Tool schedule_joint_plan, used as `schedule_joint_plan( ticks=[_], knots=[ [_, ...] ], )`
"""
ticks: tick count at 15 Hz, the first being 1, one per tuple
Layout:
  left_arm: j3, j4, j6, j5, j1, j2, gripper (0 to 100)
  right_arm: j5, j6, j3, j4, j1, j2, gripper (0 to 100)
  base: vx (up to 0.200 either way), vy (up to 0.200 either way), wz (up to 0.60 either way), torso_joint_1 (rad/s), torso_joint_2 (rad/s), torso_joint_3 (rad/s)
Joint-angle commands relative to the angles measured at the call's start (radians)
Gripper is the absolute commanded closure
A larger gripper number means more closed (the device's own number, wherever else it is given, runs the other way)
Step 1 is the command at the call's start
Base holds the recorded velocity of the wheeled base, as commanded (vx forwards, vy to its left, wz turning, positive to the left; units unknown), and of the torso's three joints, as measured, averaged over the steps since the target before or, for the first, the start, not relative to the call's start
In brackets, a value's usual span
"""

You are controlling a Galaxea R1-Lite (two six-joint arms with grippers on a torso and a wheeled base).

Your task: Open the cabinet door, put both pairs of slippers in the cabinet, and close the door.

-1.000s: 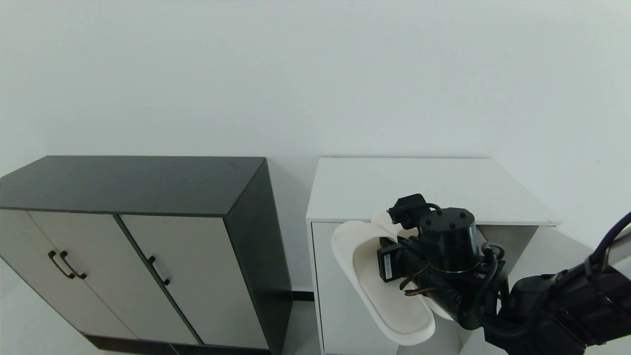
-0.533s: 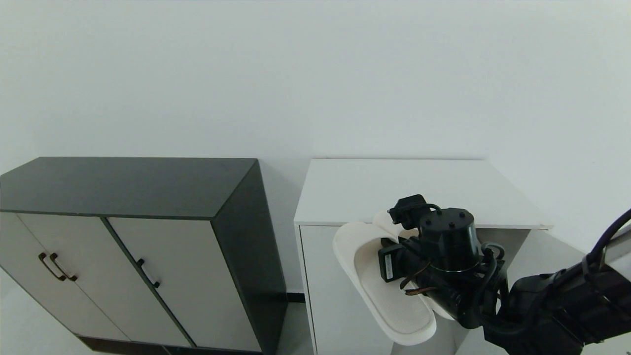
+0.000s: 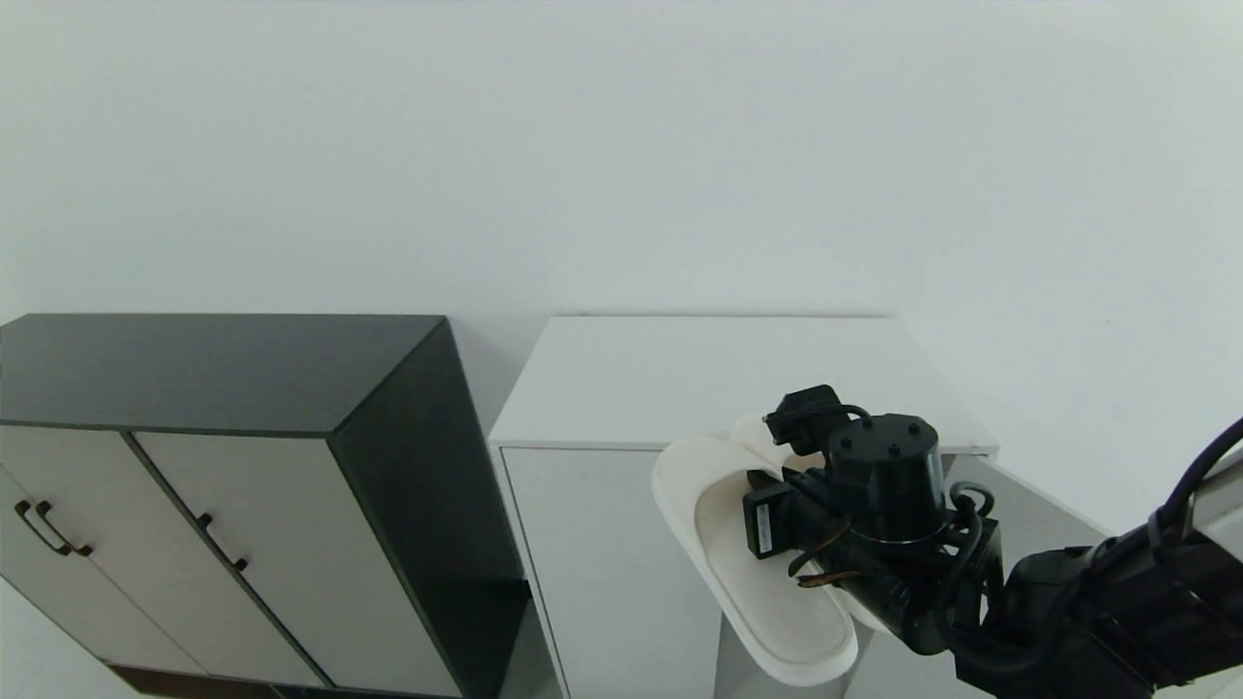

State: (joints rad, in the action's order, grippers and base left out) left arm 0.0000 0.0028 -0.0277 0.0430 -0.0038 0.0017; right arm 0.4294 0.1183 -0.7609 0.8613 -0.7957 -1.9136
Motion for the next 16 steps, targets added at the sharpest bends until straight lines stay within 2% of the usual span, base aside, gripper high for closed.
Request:
schedule_joint_plan(
  ticks=[1,9,16],
  knots=[
    [0.000,0.000,0.000,0.000,0.001,0.000,100,0.000,0.001,0.003,0.001,-0.002,0.002,100,0.000,-0.200,0.00,0.007,0.00,0.002],
    [0.000,0.000,0.002,0.000,0.001,0.000,100,0.000,0.000,0.028,0.032,-0.002,0.004,100,0.000,-0.200,0.00,0.002,0.00,0.003],
    [0.000,0.000,0.000,0.000,0.001,0.000,100,-0.004,-0.048,0.114,0.125,-0.011,0.007,100,0.000,0.000,0.00,0.000,0.00,0.000]
  ],
)
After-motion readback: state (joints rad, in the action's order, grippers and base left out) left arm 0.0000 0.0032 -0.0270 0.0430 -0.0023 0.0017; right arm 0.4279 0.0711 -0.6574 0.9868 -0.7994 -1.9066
